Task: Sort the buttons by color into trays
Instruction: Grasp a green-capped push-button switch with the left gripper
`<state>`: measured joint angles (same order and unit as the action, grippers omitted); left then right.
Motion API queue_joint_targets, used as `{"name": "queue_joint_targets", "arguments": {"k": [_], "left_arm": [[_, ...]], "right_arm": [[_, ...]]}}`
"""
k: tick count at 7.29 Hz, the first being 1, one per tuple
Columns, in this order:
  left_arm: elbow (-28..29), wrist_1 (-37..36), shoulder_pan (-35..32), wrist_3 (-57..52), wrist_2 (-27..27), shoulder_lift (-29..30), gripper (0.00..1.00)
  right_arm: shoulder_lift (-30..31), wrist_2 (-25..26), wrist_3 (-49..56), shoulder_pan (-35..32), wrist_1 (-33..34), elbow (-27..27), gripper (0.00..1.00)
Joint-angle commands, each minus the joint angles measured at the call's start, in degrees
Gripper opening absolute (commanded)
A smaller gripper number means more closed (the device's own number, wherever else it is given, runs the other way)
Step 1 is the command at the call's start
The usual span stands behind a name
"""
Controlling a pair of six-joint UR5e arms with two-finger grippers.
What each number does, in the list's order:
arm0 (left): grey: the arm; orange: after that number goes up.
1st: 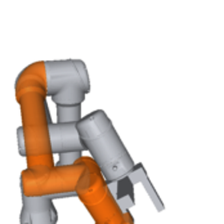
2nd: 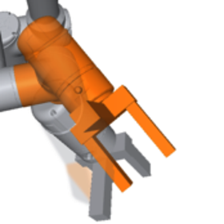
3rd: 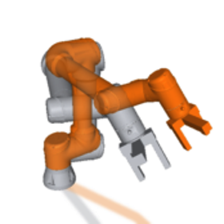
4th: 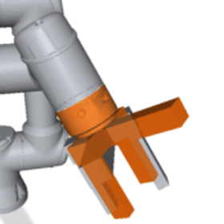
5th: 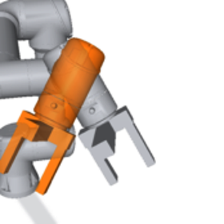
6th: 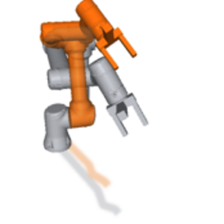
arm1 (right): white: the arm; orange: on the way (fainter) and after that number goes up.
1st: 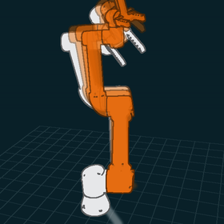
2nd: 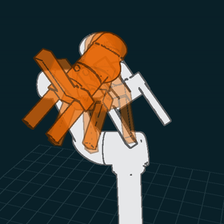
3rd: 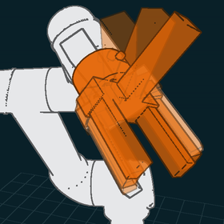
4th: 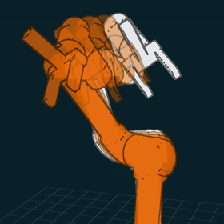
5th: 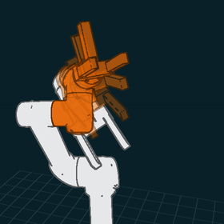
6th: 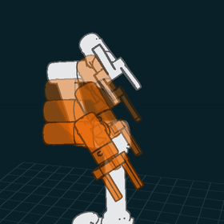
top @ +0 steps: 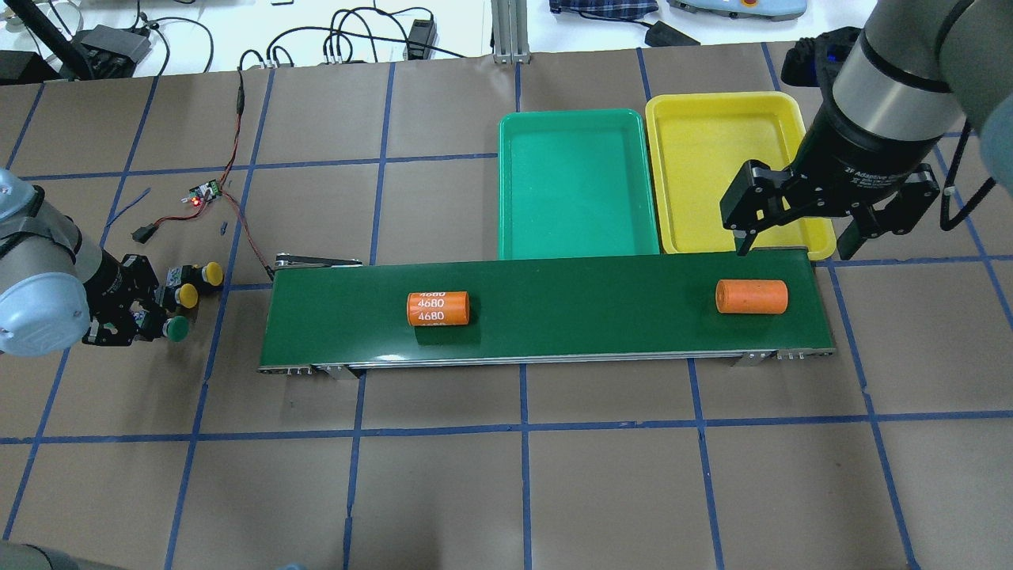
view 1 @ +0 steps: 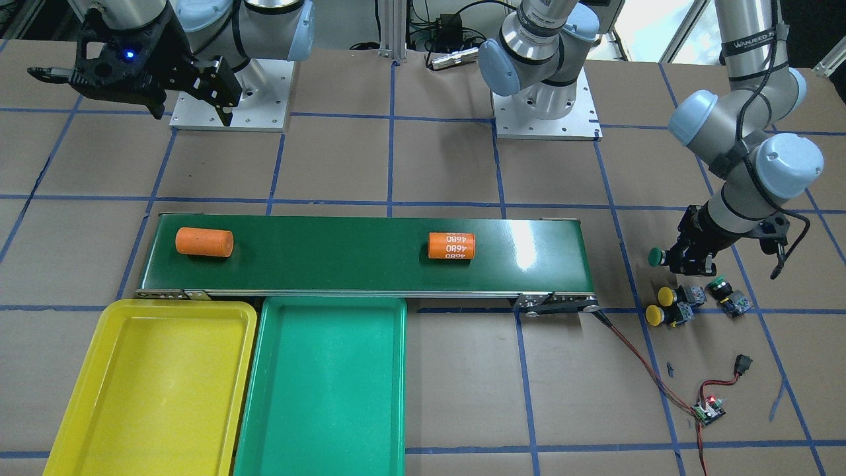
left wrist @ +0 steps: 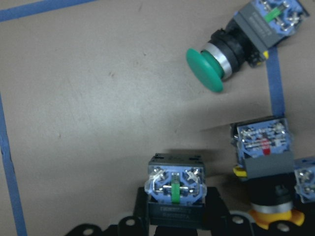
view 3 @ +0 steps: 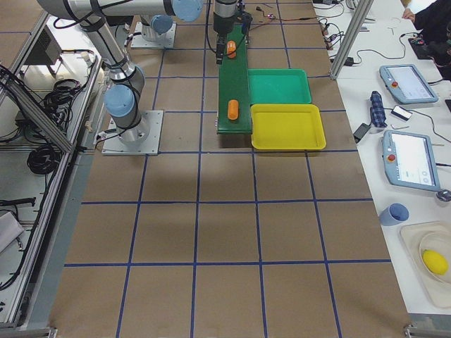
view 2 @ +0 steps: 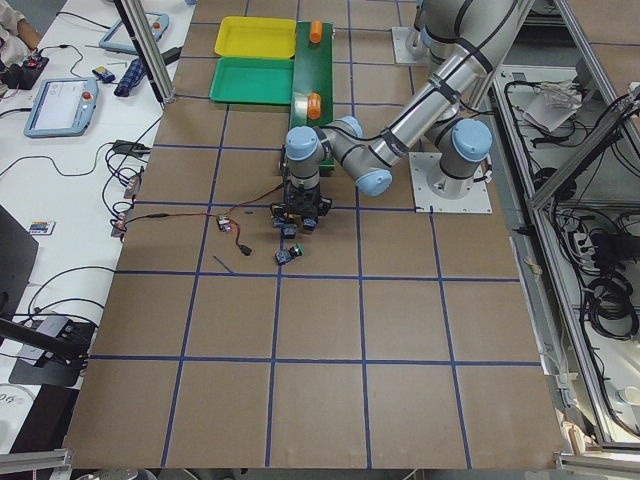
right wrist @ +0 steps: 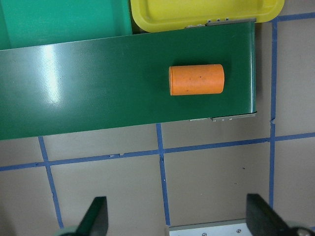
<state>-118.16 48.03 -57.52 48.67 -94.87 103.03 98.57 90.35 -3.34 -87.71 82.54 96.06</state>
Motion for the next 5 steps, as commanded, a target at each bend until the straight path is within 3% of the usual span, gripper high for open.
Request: {"name": "queue_joint_targets", "arguments": {"k": [1,5], "left_arm": [[0.04,1.36,-1.61,1.58,1.27,-2.29,0.33],[0.12,5.05,-10.13,11.0,2.59,-6.25,0.31]], "right_arm": [[-0.04,0.0,0.0,0.0,0.17,0.0,1.0],[-0.04,0.0,0.0,0.0,0.34,-0.09,1.0]]}}
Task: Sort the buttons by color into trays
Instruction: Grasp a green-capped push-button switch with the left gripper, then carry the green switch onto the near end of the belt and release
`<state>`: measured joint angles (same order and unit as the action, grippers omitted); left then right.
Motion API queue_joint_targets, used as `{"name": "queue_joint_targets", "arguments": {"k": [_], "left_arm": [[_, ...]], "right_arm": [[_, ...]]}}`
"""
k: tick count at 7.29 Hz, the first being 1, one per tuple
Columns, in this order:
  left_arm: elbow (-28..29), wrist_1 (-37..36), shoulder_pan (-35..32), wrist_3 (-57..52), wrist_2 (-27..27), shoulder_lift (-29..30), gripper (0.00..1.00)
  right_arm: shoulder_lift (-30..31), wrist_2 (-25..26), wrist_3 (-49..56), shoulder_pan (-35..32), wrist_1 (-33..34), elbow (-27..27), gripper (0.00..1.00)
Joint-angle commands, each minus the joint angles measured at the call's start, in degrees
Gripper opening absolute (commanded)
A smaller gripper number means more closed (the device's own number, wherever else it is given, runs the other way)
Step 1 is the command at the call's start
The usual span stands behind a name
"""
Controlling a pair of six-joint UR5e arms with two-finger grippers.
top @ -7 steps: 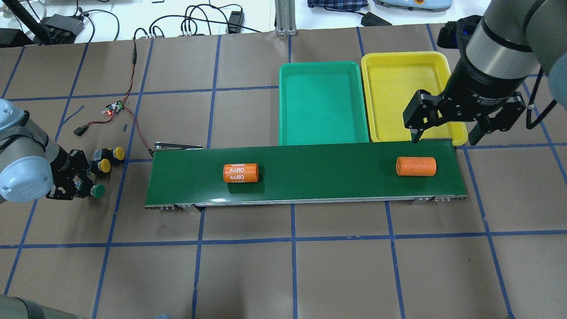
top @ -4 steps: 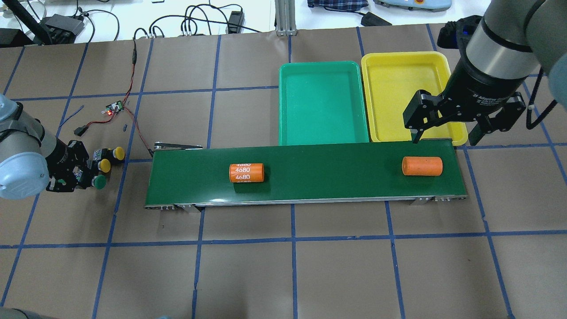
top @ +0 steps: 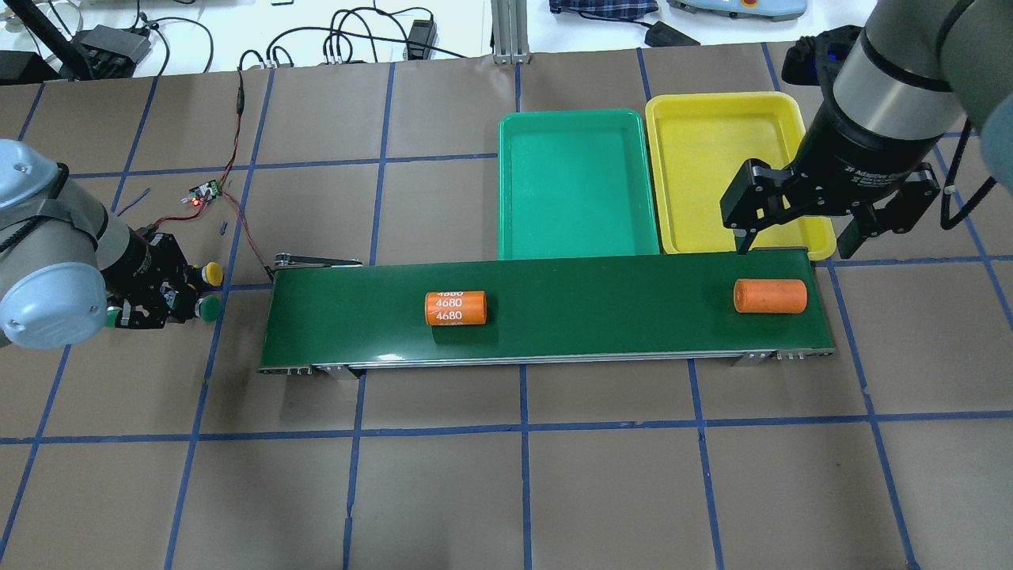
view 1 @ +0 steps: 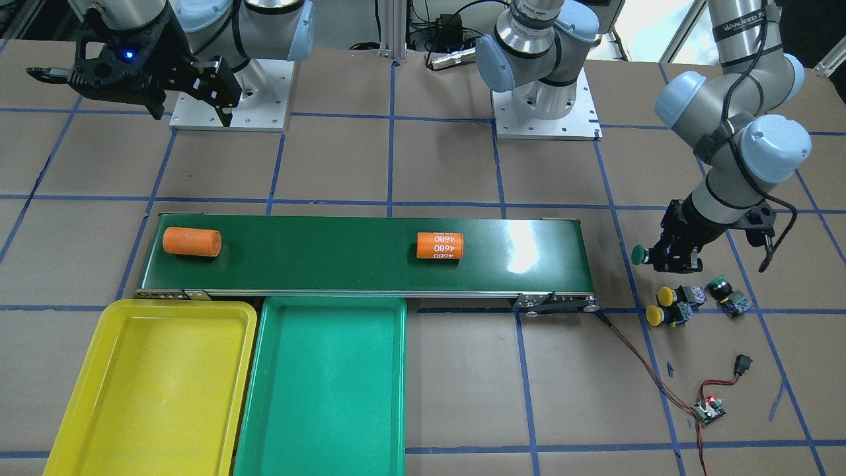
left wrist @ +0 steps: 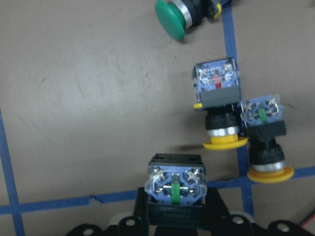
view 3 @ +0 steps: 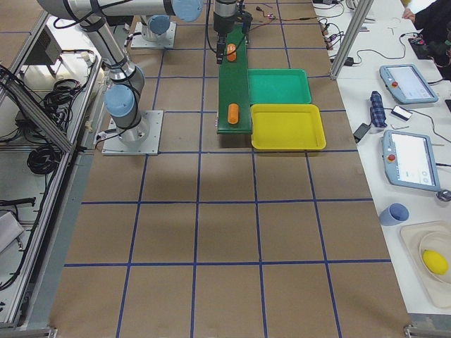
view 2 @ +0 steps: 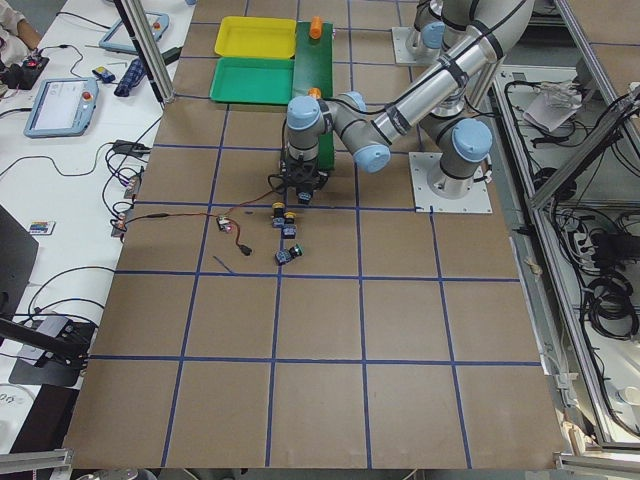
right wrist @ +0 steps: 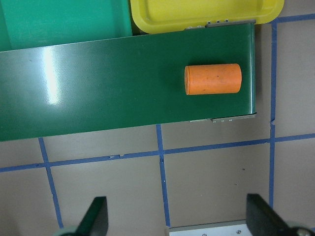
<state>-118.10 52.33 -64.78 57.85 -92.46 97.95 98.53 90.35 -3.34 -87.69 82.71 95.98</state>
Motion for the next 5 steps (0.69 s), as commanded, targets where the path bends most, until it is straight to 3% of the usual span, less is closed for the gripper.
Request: {"name": "queue_joint_targets", "arguments": {"k": [1,5], "left_arm": [[-0.03,1.1,-4.81,3.65,0.44,-1.79,0.31],[-0.55,1.46,-9.39,4.28,0.35,-2.94,0.31]], "right_arm": [[0.0,0.0,-0.09,-0.02,0.08,-0.01,1.0],[0.0,0.0,-0.09,-0.02,0.17,-0.01,1.0]]}}
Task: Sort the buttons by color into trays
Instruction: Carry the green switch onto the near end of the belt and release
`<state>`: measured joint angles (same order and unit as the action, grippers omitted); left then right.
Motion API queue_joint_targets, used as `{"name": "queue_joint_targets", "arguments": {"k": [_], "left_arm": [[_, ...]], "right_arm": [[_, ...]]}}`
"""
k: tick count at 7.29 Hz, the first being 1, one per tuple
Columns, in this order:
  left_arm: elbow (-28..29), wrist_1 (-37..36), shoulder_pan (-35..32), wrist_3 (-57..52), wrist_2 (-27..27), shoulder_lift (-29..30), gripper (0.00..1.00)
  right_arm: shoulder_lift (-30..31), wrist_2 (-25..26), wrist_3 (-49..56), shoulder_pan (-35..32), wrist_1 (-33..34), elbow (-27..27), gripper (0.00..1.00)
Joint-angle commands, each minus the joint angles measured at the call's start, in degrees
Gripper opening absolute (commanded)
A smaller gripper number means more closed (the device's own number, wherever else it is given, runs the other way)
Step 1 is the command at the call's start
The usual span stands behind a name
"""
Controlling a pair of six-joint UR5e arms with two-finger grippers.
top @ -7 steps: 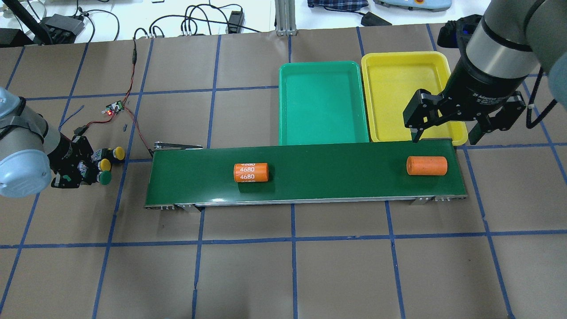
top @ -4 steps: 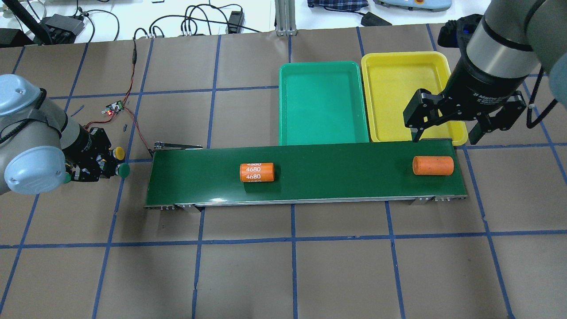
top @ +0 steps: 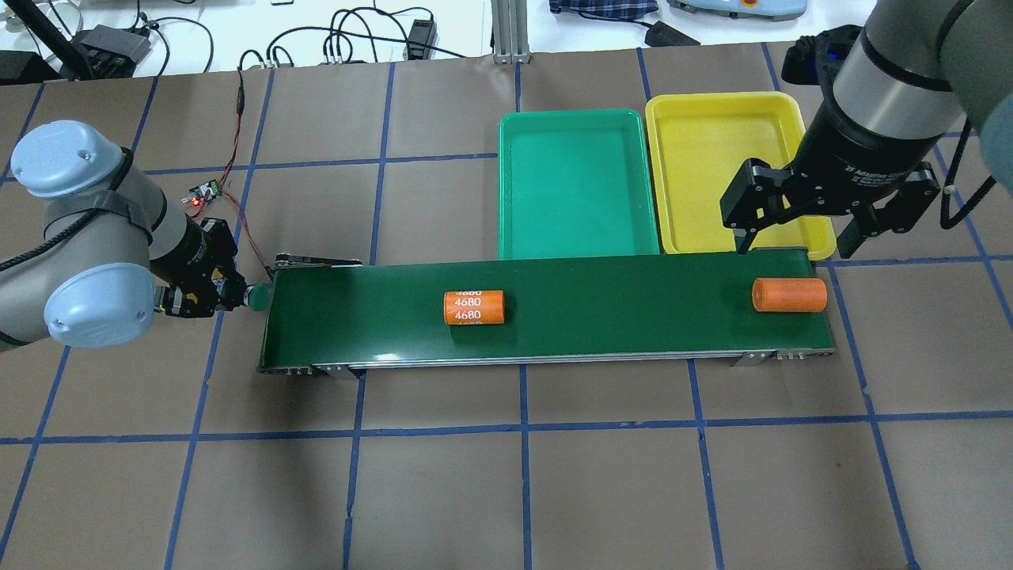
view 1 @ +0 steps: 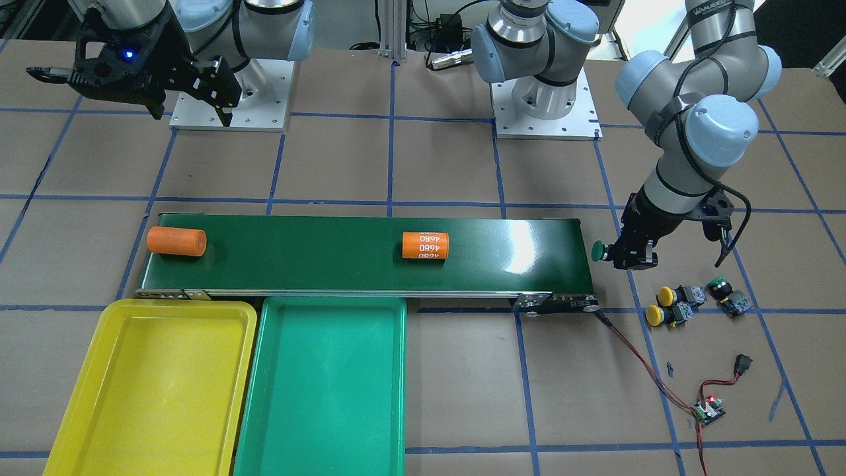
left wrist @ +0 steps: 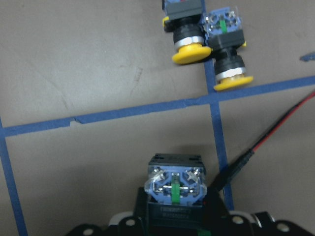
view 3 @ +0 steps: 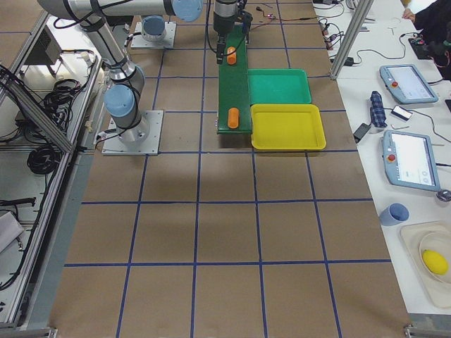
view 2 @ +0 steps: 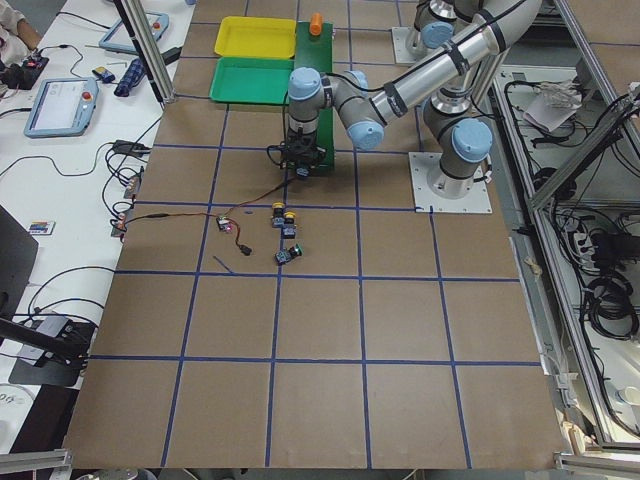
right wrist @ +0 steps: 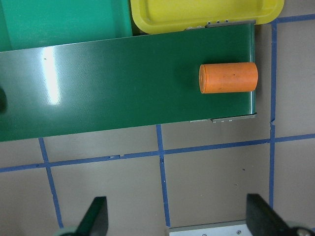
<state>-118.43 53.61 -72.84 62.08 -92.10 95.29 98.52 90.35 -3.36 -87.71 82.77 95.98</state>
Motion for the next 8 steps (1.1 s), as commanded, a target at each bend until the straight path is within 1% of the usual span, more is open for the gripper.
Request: {"name": "queue_joint_targets", "arguments": {"k": [1,3,8], "left_arm": [[-0.31,0.97,-2.21,0.06,-0.01,-0.28,0.3],[-0.4,2.72,-3.1,0.23,0.17,0.33,0.31],[-1.45,3.61,-3.88,3.04,0.69,1.03,0.31]], "right_arm": [[0.0,0.0,-0.07,0.0,0.11,0.0,1.0],[0.0,0.0,-0.07,0.0,0.2,0.0,1.0],[0.0,0.0,-0.07,0.0,0.46,0.0,1.0]]}}
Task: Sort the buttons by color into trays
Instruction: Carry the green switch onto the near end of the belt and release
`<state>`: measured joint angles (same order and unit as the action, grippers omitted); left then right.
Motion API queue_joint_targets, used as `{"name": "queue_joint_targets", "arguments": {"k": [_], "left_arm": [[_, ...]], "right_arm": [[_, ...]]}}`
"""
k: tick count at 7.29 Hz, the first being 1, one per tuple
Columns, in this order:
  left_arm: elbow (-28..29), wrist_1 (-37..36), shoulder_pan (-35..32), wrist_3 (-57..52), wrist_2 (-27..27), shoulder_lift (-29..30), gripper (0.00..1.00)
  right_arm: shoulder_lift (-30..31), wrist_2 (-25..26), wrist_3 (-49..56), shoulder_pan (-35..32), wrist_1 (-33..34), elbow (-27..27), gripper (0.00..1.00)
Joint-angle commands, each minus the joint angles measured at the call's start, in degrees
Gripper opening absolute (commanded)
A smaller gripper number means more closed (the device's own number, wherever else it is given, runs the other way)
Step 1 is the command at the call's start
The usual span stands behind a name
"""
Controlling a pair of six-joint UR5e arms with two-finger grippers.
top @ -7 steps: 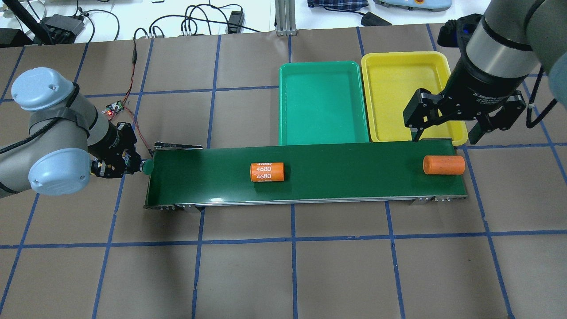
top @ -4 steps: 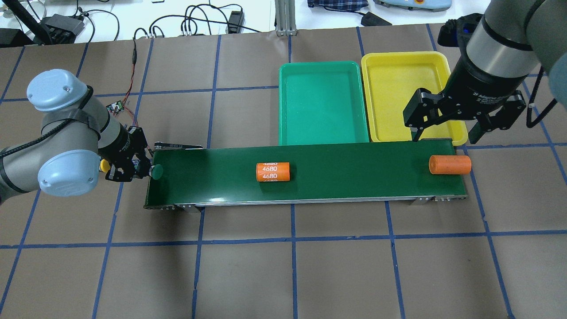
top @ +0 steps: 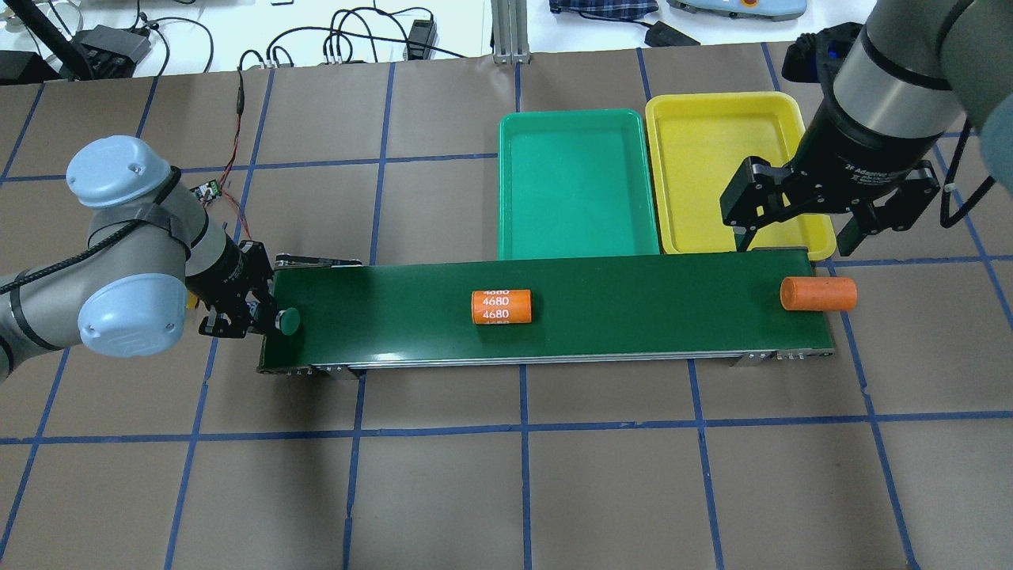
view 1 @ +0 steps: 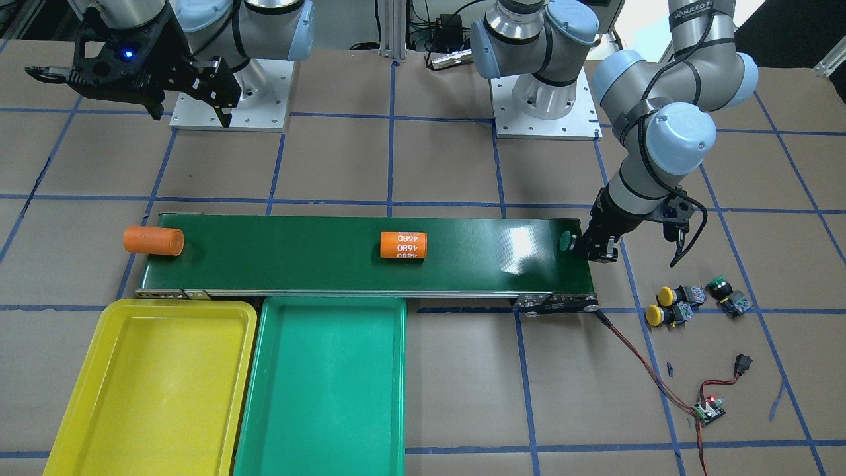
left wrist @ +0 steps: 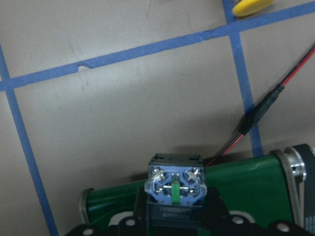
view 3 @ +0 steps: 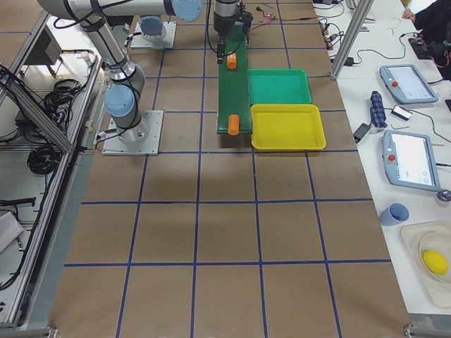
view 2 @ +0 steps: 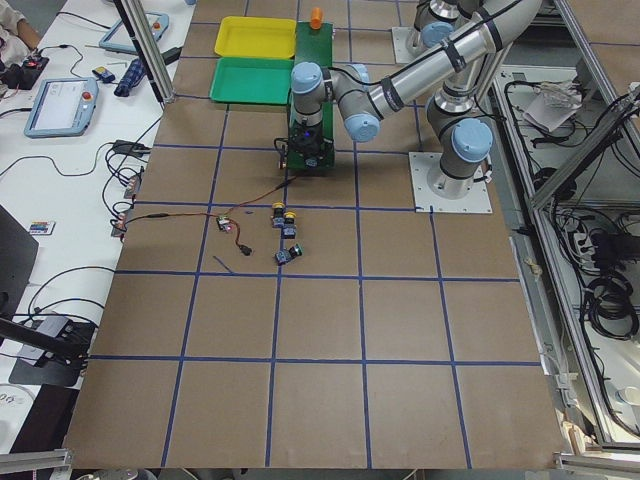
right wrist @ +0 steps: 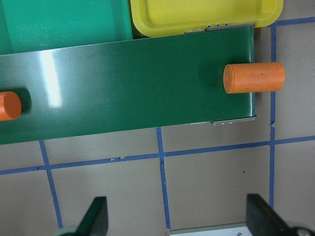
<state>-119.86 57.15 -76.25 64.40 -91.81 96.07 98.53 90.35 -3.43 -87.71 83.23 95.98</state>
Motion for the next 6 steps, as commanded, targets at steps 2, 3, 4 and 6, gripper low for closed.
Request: {"name": "queue_joint_targets", "arguments": {"k": [2,3,4,6], "left_arm": [[-0.02,0.07,-1.97,3.36,1.1,0.17,0.31],[-0.02,0.07,-1.98,3.37,1.1,0.08,0.32],[-0.02,0.07,-1.98,3.37,1.02,0.25,0.41],[0.06,-0.02,-1.98,3.37,0.66,-1.06,0.89]], "right_arm": [[0.0,0.0,0.0,0.0,0.01,0.0,1.0],[0.0,0.0,0.0,0.0,0.01,0.0,1.0],[0.0,0.0,0.0,0.0,0.01,0.0,1.0],[0.0,0.0,-0.35,0.0,0.01,0.0,1.0]]}}
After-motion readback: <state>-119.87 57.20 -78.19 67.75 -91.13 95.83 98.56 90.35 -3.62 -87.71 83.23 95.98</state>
